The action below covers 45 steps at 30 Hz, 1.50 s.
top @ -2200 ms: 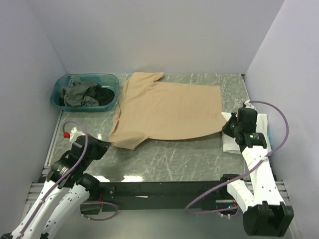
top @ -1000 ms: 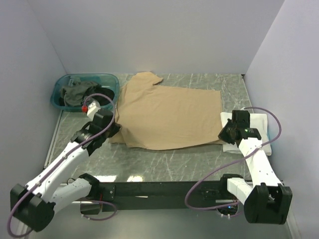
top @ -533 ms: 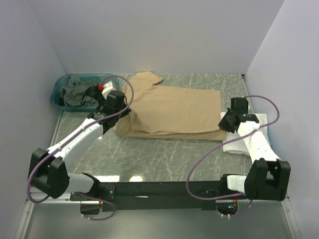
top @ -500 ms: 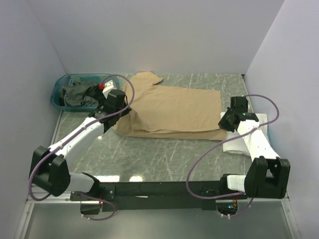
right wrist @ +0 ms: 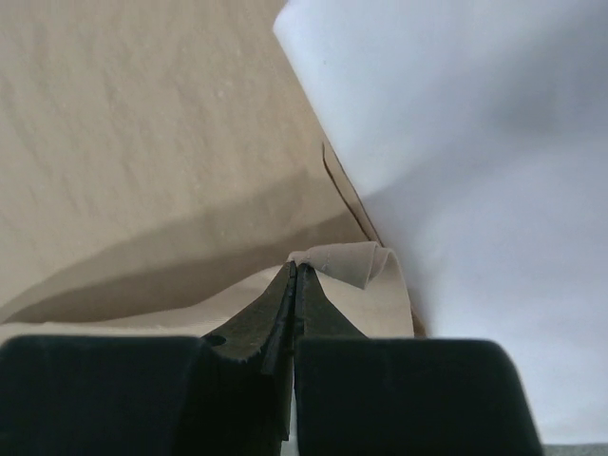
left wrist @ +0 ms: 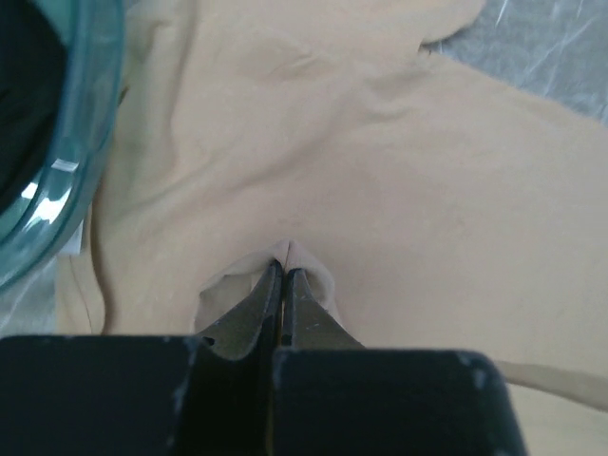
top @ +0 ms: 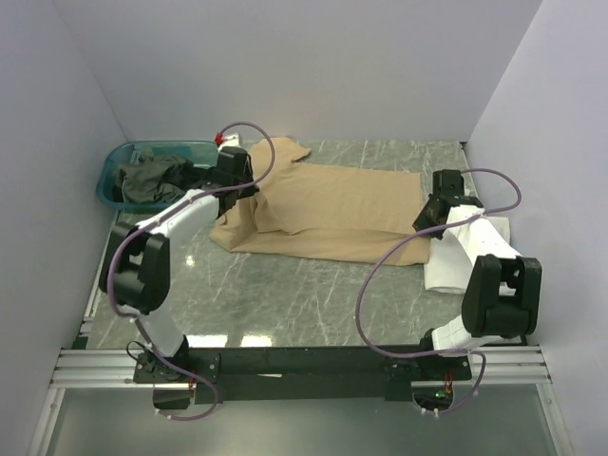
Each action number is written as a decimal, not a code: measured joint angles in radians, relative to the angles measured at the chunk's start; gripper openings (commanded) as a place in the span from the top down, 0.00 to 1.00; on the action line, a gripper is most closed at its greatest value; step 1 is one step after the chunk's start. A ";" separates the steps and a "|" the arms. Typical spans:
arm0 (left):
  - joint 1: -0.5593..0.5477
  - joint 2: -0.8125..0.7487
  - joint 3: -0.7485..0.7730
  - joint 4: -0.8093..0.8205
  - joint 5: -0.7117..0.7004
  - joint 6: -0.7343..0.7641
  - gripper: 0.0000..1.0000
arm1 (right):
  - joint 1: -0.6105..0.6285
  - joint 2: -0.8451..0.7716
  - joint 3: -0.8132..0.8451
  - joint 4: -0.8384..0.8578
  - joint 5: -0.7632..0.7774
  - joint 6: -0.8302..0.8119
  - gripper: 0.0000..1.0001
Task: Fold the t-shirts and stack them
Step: Fold the tshirt
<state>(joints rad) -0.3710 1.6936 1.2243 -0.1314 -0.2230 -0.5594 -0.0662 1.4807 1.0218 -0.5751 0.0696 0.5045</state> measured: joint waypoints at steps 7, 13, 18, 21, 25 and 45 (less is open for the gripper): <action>0.037 0.161 0.109 0.023 0.133 0.187 0.99 | 0.000 0.098 0.059 0.010 0.020 -0.008 1.00; 0.058 0.304 0.271 0.006 0.251 0.341 0.99 | 0.000 0.137 0.072 0.017 0.029 -0.015 1.00; 0.065 0.384 0.360 -0.023 0.305 0.424 0.82 | 0.000 0.140 0.072 0.019 0.043 -0.023 0.93; 0.067 0.406 0.393 -0.058 0.303 0.442 0.24 | 0.000 0.140 0.074 0.017 0.051 -0.024 0.74; 0.070 0.404 0.396 -0.076 0.294 0.431 0.01 | 0.000 0.140 0.095 0.013 0.077 -0.029 0.56; -0.012 -0.042 -0.124 0.039 0.277 0.070 0.01 | 0.235 -0.012 -0.028 0.080 -0.018 -0.046 0.20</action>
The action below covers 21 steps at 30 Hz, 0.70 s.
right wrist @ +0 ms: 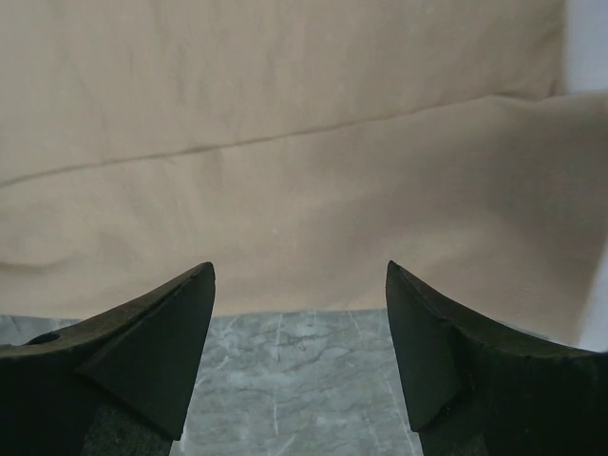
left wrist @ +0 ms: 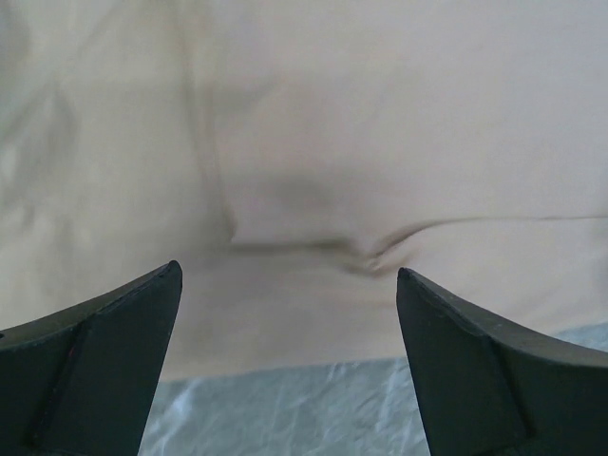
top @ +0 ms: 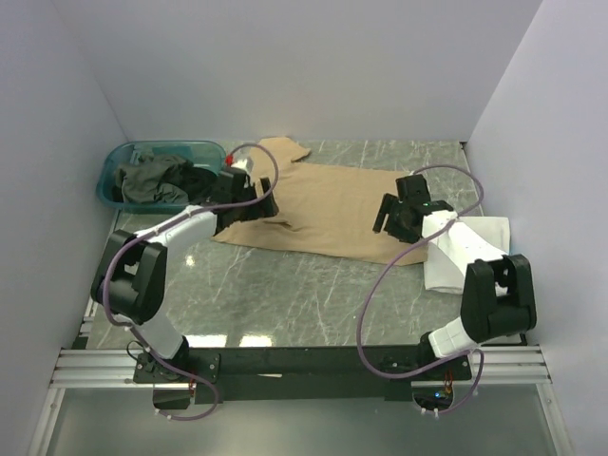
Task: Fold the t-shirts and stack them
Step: Fold the tshirt
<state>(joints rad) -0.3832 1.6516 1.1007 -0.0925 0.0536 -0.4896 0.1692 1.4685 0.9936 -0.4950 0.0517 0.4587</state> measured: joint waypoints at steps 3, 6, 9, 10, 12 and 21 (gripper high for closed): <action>0.003 0.024 -0.069 -0.005 -0.017 -0.057 0.01 | 0.011 0.054 -0.021 0.019 -0.018 0.000 0.19; 0.010 0.066 -0.078 -0.010 -0.049 -0.100 0.01 | 0.015 0.113 -0.026 0.039 -0.028 -0.004 0.17; 0.021 0.080 -0.098 -0.018 -0.075 -0.133 0.00 | 0.021 0.146 -0.038 0.055 -0.034 -0.006 0.16; 0.024 0.079 -0.108 -0.024 -0.084 -0.140 0.01 | 0.025 0.150 -0.048 0.063 -0.036 -0.007 0.16; 0.030 0.073 -0.133 -0.008 -0.100 -0.159 0.01 | 0.032 0.150 -0.073 0.070 -0.040 -0.008 0.16; 0.038 -0.021 -0.258 0.034 -0.156 -0.222 0.01 | 0.060 0.093 -0.162 0.154 -0.045 -0.011 0.15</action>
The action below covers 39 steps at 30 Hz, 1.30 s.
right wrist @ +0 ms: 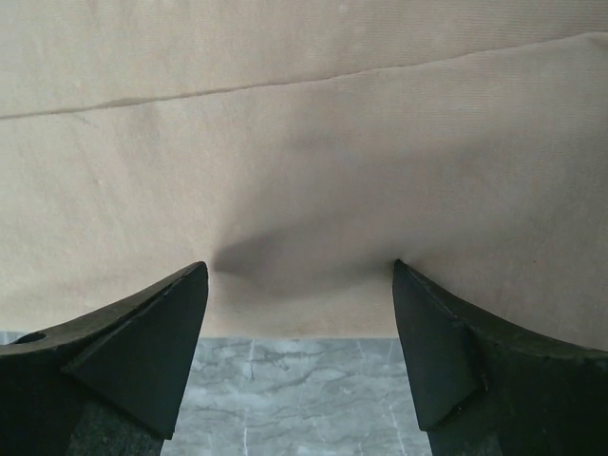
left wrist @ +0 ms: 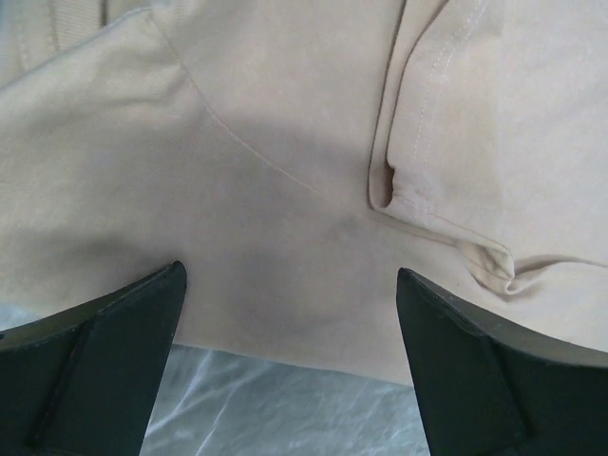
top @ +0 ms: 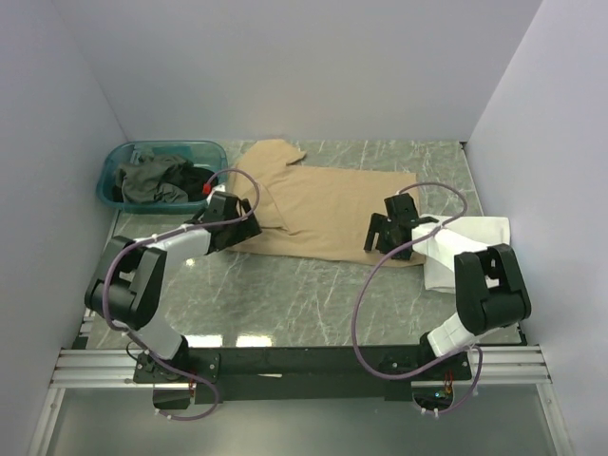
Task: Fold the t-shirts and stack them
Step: Fold the tshirt
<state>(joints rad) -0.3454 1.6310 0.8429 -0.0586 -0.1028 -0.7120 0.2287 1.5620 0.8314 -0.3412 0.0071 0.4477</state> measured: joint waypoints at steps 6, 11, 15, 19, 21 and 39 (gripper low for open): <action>0.006 -0.140 -0.131 -0.030 -0.034 -0.087 0.01 | 0.065 -0.067 -0.064 0.008 0.000 0.016 0.15; 0.006 -0.335 -0.261 -0.162 -0.064 -0.204 0.01 | 0.140 -0.161 -0.140 -0.026 -0.002 0.062 0.15; 0.006 -0.530 -0.346 -0.323 -0.060 -0.310 0.01 | 0.174 -0.274 -0.225 -0.052 -0.016 0.108 0.14; 0.006 -0.710 -0.378 -0.503 -0.063 -0.387 0.01 | 0.180 -0.364 -0.285 -0.068 -0.041 0.133 0.14; 0.006 -0.776 -0.378 -0.544 -0.062 -0.408 0.01 | 0.182 -0.385 -0.289 -0.088 -0.048 0.137 0.14; 0.011 -0.436 -0.147 -0.317 -0.070 -0.316 0.01 | 0.183 -0.387 -0.163 -0.079 -0.029 0.132 0.13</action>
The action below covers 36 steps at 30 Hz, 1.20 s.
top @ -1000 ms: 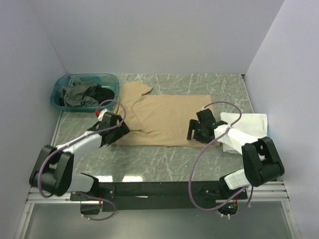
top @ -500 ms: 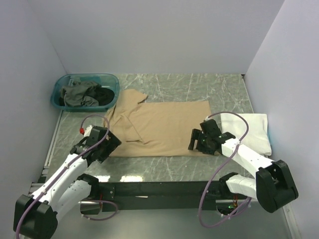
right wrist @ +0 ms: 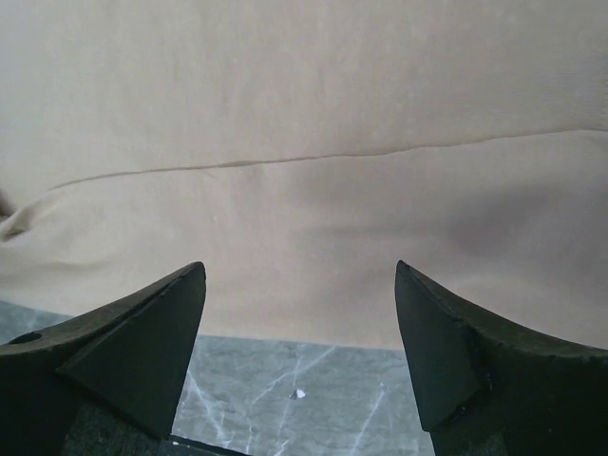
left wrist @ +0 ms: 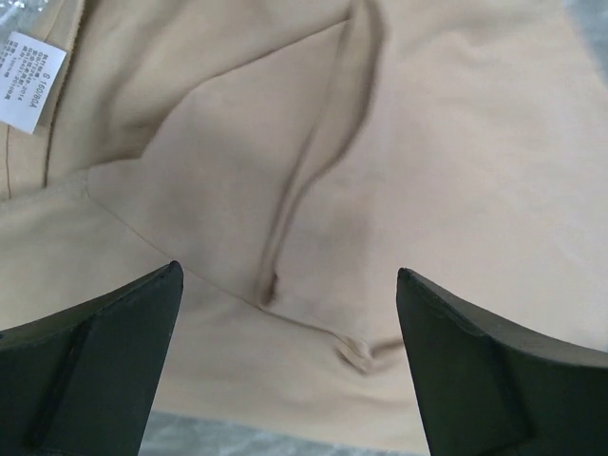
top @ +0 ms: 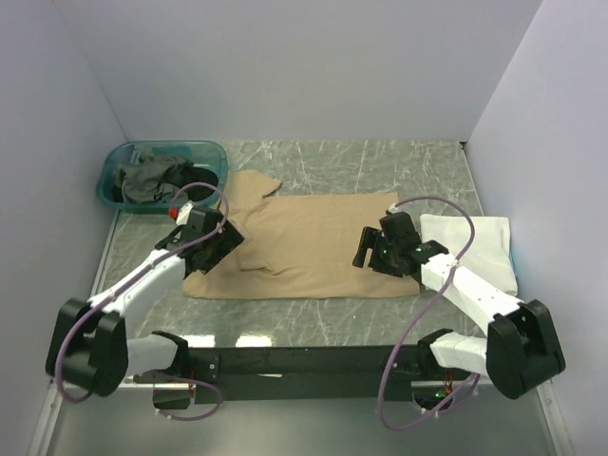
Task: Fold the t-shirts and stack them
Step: Fold the tshirt
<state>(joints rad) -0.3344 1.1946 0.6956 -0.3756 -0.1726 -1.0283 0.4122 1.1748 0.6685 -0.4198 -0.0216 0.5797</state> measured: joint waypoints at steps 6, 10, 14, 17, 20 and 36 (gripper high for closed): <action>0.017 0.132 -0.015 0.042 -0.006 0.006 0.00 | 0.001 0.098 -0.027 0.063 -0.030 0.000 0.13; 0.027 0.129 -0.064 0.069 -0.011 0.003 0.01 | 0.012 0.147 -0.051 0.100 -0.040 0.000 0.13; 0.030 0.063 -0.133 0.124 -0.014 -0.014 0.01 | 0.033 0.149 -0.064 0.142 -0.042 0.000 0.13; 0.030 -0.001 -0.180 0.127 -0.013 -0.034 0.01 | 0.055 0.134 -0.083 0.169 -0.038 0.000 0.13; 0.031 -0.085 -0.219 0.072 -0.016 -0.060 0.03 | 0.077 0.098 -0.115 0.189 -0.035 0.005 0.13; 0.014 -0.424 -0.292 -0.258 0.027 -0.152 0.00 | 0.108 -0.086 -0.156 0.002 -0.030 0.043 0.12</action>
<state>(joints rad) -0.3199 0.7708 0.4034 -0.6338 -0.1459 -1.1801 0.5198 1.0885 0.5121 -0.4179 -0.0517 0.6231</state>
